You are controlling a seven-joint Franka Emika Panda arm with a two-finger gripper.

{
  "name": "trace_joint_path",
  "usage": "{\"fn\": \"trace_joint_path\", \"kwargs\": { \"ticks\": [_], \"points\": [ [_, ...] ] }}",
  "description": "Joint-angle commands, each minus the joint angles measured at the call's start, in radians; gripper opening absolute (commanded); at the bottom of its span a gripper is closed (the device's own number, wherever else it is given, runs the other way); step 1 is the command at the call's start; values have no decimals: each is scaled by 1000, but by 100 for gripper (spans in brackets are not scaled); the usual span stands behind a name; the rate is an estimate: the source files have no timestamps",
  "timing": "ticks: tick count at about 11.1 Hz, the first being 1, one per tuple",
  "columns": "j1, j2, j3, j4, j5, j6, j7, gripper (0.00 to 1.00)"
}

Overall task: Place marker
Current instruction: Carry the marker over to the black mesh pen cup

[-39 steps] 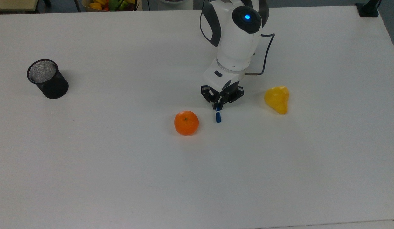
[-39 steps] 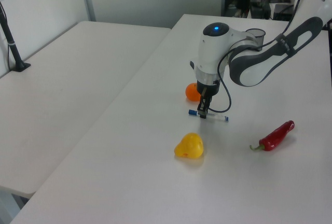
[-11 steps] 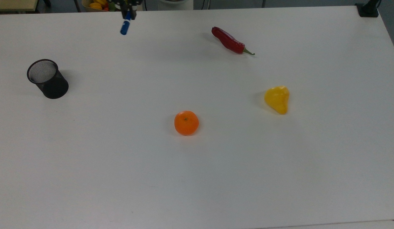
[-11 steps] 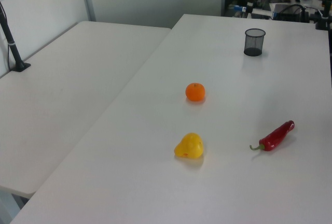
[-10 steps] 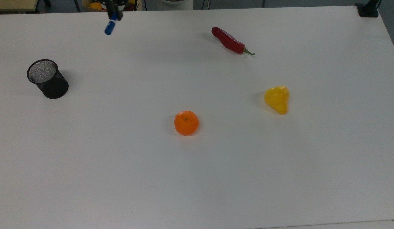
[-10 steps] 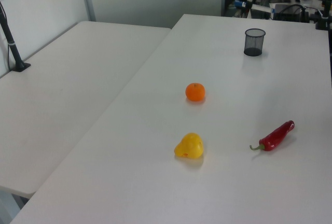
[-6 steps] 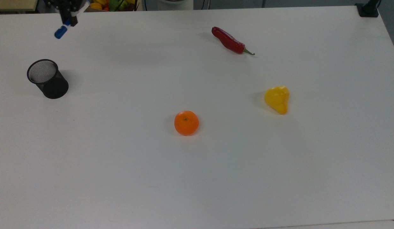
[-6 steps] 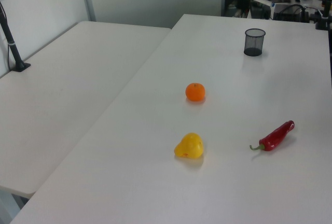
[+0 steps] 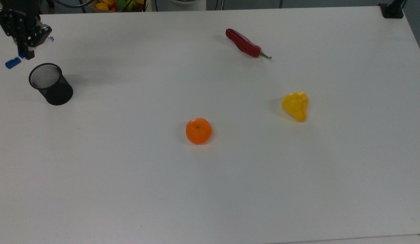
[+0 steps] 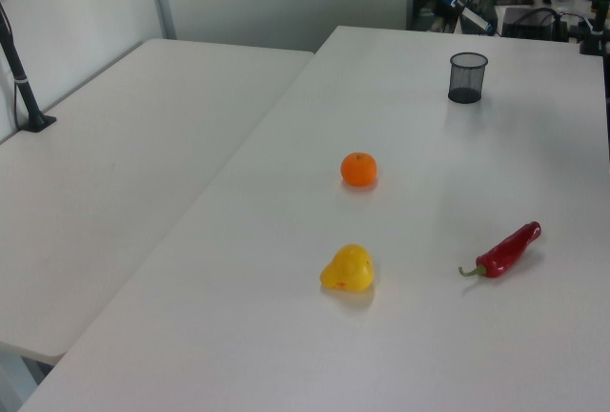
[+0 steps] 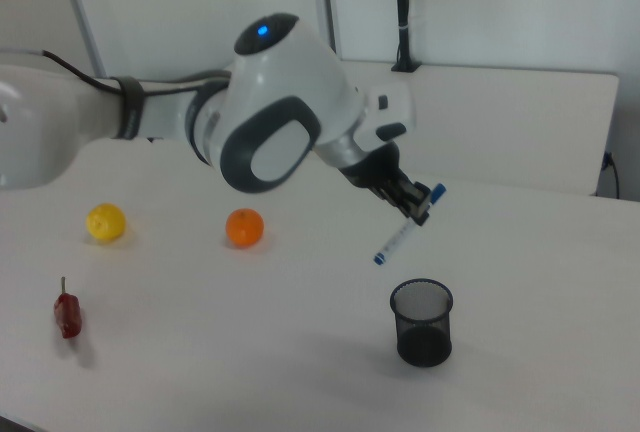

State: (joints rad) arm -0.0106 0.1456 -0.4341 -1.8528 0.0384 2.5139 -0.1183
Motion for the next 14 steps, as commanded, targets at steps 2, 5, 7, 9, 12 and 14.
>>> {"fn": "trace_joint_path", "kwargs": {
  "ticks": [2, 5, 7, 9, 12, 14],
  "points": [
    [-20, 38, -3, -89, 3, 244, -29, 0],
    [-23, 43, -2, -204, 3, 460, -29, 0],
    [-23, 48, -2, -264, 3, 593, -29, 0],
    [-22, 52, 0, -321, 3, 719, -30, 0],
    [-16, 86, 6, -336, 3, 798, -38, 0],
    [-16, 98, 8, -338, 3, 798, -38, 0]
  ]
}}
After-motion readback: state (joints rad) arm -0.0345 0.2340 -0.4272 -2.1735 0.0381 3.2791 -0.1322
